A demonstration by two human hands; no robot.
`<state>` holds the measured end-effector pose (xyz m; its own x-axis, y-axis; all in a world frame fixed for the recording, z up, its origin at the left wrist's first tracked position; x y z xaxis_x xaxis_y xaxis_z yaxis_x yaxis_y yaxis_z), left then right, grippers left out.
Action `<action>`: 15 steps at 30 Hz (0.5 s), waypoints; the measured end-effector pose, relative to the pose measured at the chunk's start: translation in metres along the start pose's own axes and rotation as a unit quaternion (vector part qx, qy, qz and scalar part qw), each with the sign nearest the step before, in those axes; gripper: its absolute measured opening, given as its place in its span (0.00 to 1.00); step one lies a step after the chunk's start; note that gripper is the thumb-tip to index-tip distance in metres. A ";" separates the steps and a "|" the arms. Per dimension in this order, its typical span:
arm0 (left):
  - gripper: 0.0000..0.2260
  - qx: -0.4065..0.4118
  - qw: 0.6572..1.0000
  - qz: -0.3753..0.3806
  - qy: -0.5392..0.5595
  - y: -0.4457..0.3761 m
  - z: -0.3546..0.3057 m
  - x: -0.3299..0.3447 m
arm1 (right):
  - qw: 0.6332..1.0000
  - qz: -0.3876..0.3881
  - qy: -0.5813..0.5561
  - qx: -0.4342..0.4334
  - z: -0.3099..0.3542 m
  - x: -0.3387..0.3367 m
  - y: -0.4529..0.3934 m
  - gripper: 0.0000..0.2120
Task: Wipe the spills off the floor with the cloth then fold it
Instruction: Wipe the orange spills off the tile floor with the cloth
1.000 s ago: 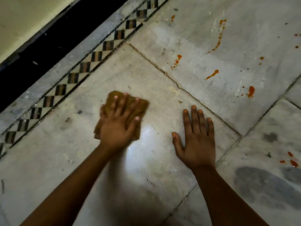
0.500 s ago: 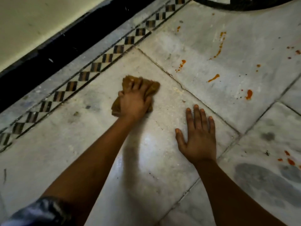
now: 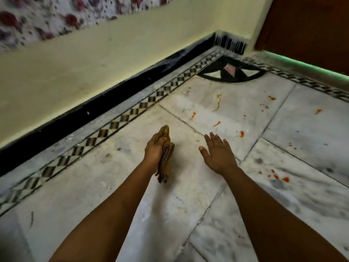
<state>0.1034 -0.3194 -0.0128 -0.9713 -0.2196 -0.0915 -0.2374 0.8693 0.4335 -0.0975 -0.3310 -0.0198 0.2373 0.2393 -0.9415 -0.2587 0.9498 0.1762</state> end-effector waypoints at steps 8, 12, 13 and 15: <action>0.16 0.085 0.995 0.028 -0.041 -0.011 -0.064 0.055 | 0.996 -0.075 0.022 0.048 -0.047 -0.030 0.005 0.30; 0.16 0.120 0.984 0.006 -0.129 -0.040 -0.065 0.070 | 0.987 -0.074 0.014 0.142 -0.106 0.002 0.000 0.39; 0.16 0.120 0.982 0.000 -0.147 -0.045 -0.065 0.073 | 0.985 -0.073 0.012 0.153 -0.118 0.006 -0.003 0.40; 0.16 0.111 0.981 -0.015 -0.160 -0.058 -0.064 0.083 | 0.987 -0.070 0.019 0.147 -0.132 0.011 -0.008 0.39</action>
<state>0.0372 -0.4163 0.0118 -0.9108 -0.1269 -0.3930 -0.2286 0.9474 0.2238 -0.2166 -0.3630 -0.0701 0.2142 0.0995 -0.9717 0.0577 0.9918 0.1143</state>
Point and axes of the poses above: each hand's wrist, its own y-axis away from the middle knuckle, its own x-axis out of the palm, z = x × y, the point moved 2 cm from there along -y, towards the middle knuckle, and after that the axes turned 4 degrees about -x, right-handed, at the moved point
